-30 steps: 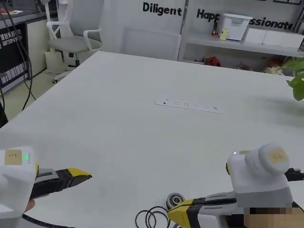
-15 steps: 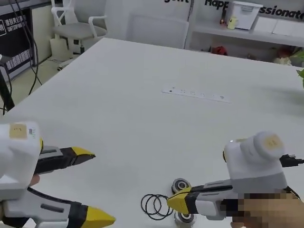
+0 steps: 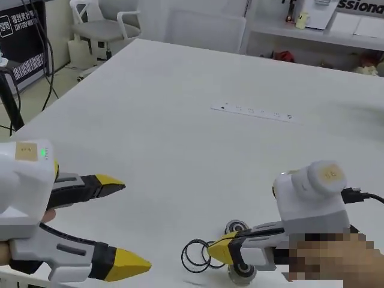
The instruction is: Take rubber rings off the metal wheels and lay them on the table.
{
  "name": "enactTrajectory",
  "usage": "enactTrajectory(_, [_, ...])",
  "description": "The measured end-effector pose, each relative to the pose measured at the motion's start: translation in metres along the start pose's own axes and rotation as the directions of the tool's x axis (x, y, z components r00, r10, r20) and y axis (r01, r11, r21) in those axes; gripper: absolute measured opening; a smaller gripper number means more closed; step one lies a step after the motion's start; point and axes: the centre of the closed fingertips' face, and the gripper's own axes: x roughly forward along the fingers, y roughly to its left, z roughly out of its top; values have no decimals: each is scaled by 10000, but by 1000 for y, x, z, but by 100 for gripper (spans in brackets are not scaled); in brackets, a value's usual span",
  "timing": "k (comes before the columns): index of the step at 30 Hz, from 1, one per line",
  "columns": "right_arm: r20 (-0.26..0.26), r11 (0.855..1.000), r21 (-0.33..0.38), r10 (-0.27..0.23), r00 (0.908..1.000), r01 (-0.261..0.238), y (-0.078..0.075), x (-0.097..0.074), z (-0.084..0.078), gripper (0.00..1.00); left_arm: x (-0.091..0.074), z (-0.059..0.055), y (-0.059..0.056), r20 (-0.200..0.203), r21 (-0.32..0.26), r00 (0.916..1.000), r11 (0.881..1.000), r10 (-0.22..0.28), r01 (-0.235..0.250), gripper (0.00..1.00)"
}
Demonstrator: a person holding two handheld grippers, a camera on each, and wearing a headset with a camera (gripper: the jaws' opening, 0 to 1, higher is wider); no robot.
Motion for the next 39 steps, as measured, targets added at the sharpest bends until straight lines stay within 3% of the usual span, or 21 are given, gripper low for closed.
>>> enactTrajectory(9, [-206, 10000, 14, 34, 9998, -33, -3, 14, -1, 0, -1, -2, 5, 72, -145, 9999, 9999, 73, -72, 81])
enactTrajectory(27, [-310, 9997, -99, -227, 9993, 224, -14, 21, -3, 0, 2, -8, 5, -3, -343, 10000, 9994, 26, -26, 81])
enactTrajectory(34, [-384, 9989, -314, -365, 9986, 354, -14, 22, -3, 11, 1, -8, 3, -24, -364, 10000, 9993, 37, -38, 81])
enactTrajectory(39, [-259, 9973, -584, -455, 9986, 439, -14, 16, -1, 12, 3, -9, 2, -67, -352, 10000, 9994, -36, 33, 81])
